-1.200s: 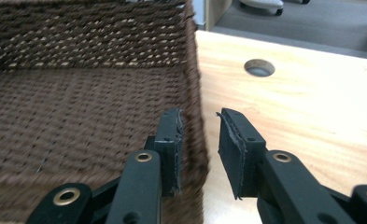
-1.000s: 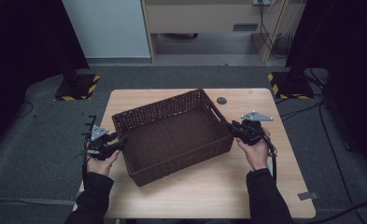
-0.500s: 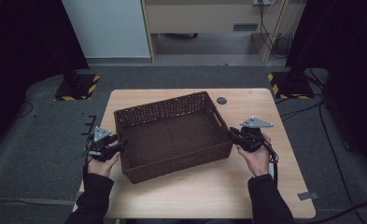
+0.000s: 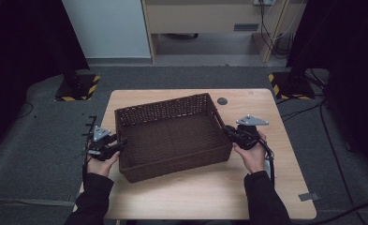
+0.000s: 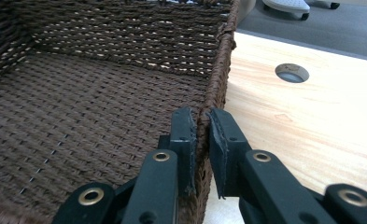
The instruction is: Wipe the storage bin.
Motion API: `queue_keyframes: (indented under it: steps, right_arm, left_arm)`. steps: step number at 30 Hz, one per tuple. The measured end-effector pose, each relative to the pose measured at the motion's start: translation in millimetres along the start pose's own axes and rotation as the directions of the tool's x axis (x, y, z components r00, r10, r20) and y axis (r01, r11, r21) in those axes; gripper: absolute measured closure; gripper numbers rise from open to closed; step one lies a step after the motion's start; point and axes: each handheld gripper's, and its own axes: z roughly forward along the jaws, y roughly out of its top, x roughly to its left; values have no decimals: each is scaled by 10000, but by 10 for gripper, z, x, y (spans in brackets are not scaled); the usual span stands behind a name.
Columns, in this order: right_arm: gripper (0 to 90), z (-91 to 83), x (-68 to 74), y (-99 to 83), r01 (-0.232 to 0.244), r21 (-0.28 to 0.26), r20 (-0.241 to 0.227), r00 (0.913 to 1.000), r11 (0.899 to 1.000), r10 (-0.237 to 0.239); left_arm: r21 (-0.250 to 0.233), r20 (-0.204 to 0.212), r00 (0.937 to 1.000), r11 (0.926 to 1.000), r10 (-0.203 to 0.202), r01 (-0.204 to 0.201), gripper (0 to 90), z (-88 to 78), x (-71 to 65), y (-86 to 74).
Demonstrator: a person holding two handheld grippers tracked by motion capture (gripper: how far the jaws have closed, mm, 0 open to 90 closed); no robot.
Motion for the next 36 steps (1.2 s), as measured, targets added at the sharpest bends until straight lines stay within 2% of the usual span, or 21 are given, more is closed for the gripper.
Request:
queue_keyframes:
  steps: [3, 8, 11, 14, 16, 18, 22, 24, 26, 30, 33, 36]
  right_arm:
    - [794, -64, 46, -50, 17, -38, -93, 10000, 10000, -17]
    - [780, -152, 83, -39, 209, 195, -187, 9996, 9996, -206]
    - [713, -97, 70, -11, 218, -93, -62, 9997, 9997, -218]
    - [693, 7, 45, 0, 119, -98, 60, 9999, 9999, -119]
    - [721, 48, 37, -4, -55, -109, -123, 9999, 9999, 53]
    - [741, 62, 56, -18, 48, -43, -91, 9999, 10000, -49]
    - [759, 7, 94, -36, 114, -28, -7, 9999, 9999, -114]
    - [754, -38, 125, -75, 136, -50, -58, 9999, 9999, -136]
    - [743, -96, 163, -117, 201, -91, -162, 9997, 9998, -203]
    - [731, -198, 220, -141, 345, 135, -378, 9987, 9993, -340]
    - [703, -178, 197, -109, 309, 67, -391, 9988, 9995, -306]
    - [656, -92, 174, -77, 181, -246, -130, 9997, 9995, -184]
  left_arm:
    - [146, -43, 9999, 9999, 91, -91, 504, 4, -10, -11]
    - [186, 125, 9998, 9997, -142, 140, 541, 17, 23, -17]
    - [249, 48, 10000, 9997, -26, 25, 567, 33, 23, 0]
    - [259, 71, 10000, 9996, -65, 63, 579, 45, 50, 8]
    - [258, 83, 9999, 9996, -75, 73, 580, 47, 54, 9]
    - [289, 18, 10000, 9996, -11, 10, 587, 43, 43, 12]
    - [326, -70, 10000, 9995, 38, -35, 615, 23, 22, 13]
    - [398, -66, 9998, 9990, 184, -181, 627, -1, 27, 9]
    - [387, 6, 9999, 9991, 154, -154, 638, -19, 38, 3]
    - [471, 95, 9997, 9986, 217, -221, 655, -38, 61, -1]
    - [481, 95, 9998, 9987, 165, -170, 657, -28, 62, 5]
    - [427, 155, 9998, 9990, 142, -149, 661, -16, 84, 9]
